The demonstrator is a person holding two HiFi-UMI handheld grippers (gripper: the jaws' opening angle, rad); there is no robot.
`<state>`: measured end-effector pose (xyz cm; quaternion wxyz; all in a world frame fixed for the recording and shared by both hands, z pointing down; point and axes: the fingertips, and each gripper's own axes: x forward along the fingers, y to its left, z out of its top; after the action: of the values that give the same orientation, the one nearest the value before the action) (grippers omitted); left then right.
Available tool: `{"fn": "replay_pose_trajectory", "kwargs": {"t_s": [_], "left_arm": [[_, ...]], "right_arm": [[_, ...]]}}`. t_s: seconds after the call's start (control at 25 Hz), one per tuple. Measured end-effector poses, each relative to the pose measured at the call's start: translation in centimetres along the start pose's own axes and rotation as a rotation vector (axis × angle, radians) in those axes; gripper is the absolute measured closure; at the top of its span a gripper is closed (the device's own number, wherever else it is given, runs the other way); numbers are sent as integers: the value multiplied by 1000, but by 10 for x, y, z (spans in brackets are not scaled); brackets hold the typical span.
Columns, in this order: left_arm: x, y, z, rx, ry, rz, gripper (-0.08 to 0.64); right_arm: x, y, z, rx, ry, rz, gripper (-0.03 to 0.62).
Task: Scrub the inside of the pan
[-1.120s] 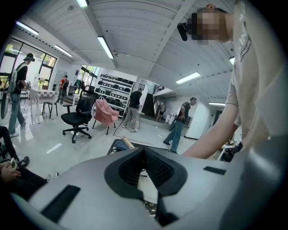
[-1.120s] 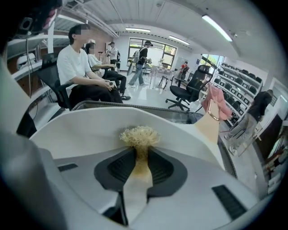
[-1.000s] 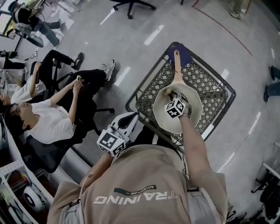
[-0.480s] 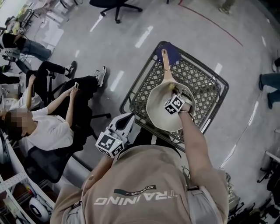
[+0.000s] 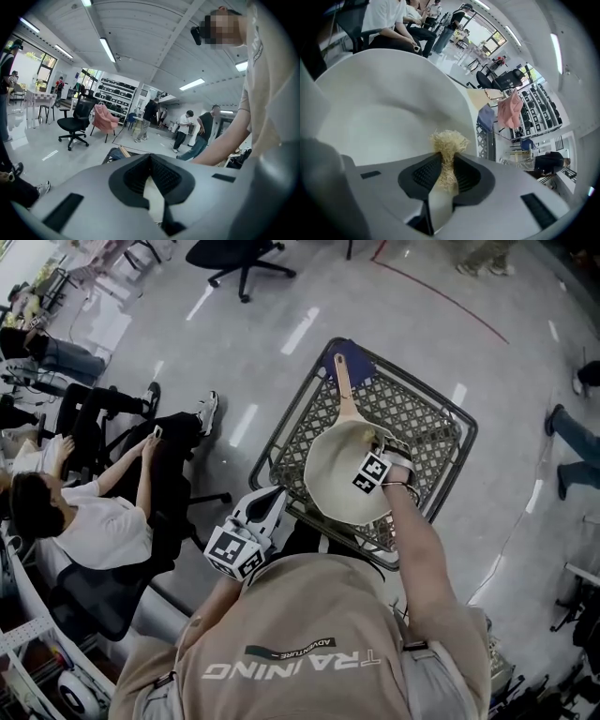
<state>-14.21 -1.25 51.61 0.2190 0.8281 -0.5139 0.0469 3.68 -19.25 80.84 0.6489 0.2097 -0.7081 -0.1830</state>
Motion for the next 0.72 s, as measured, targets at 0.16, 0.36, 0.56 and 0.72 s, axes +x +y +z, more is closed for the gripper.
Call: {"fn": "replay_pose_trajectory", "kwargs": {"t_s": [0.16,0.36,0.56,0.72], "left_arm": [[2,-6,-2,-1,-9,-3,541],[4,-14,-3,-7,-16,-9,542],[7,-21,-4,-18,-25,-22,542],[9,-27,-8,-21,-31,-31,543]], "right_arm": [[-3,7,-13,-71,25,12,497],[-9,22,-27,-157,58,54,499],[-19,32,-40,-163,81,94,499],[-25,44,-49,-162,99,125,500]]}}
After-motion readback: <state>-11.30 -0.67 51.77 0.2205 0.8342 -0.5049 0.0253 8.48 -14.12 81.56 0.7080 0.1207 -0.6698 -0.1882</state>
